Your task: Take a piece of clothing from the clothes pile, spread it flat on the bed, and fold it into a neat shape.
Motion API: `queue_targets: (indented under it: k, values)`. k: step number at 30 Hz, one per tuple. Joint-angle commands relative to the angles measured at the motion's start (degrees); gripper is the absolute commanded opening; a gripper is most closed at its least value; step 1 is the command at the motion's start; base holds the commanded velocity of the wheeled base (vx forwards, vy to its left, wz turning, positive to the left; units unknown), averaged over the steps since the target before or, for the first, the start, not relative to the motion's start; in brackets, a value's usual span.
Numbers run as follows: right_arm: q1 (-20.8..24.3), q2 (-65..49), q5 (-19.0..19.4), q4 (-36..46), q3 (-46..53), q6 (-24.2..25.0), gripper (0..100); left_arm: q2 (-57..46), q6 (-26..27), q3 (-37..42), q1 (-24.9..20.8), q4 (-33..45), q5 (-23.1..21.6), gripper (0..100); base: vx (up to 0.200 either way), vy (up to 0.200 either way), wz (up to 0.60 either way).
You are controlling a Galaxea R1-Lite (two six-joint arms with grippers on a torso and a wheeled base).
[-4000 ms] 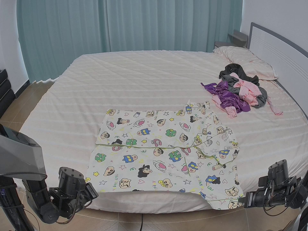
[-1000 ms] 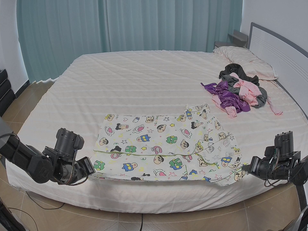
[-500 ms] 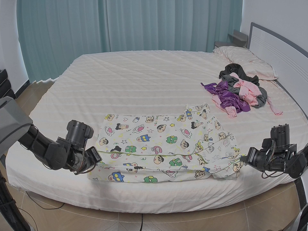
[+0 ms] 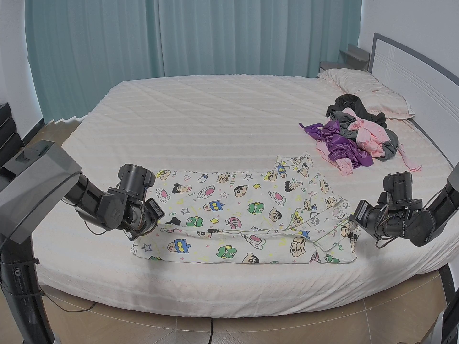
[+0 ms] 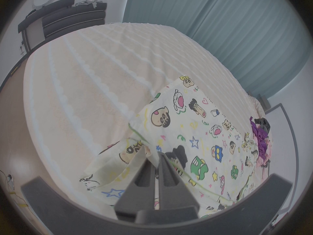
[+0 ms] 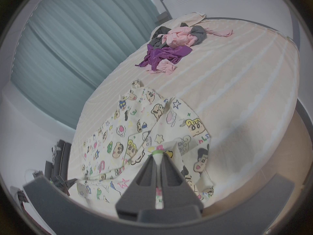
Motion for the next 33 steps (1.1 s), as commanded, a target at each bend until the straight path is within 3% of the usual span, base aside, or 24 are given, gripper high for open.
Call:
queue_targets:
  k: [1, 7, 28, 33]
  values:
    - [0.5, 4.5, -1.8, -0.1, -4.1, 2.9, 0, 4.4, -1.7, -5.8, 0.6, 2.4, 0.0, 0, 0.000, 0.000, 0.00]
    - [0.9, 7.1, -1.8, -0.1, -6.0, 3.2, 0, 6.3, -4.2, -11.6, 0.6, 8.1, 0.1, 0, 0.000, 0.000, 0.00]
    - [0.9, 13.6, -4.1, -1.0, -13.4, 6.7, 0, 10.6, -6.3, -16.6, 1.7, 8.8, 0.5, 0, 0.000, 0.000, 0.00]
    - [1.2, 14.8, -4.1, -4.0, -13.4, 7.8, 0, 10.1, -6.5, -16.6, 2.0, 13.5, 0.5, 0, 0.000, 0.000, 0.00]
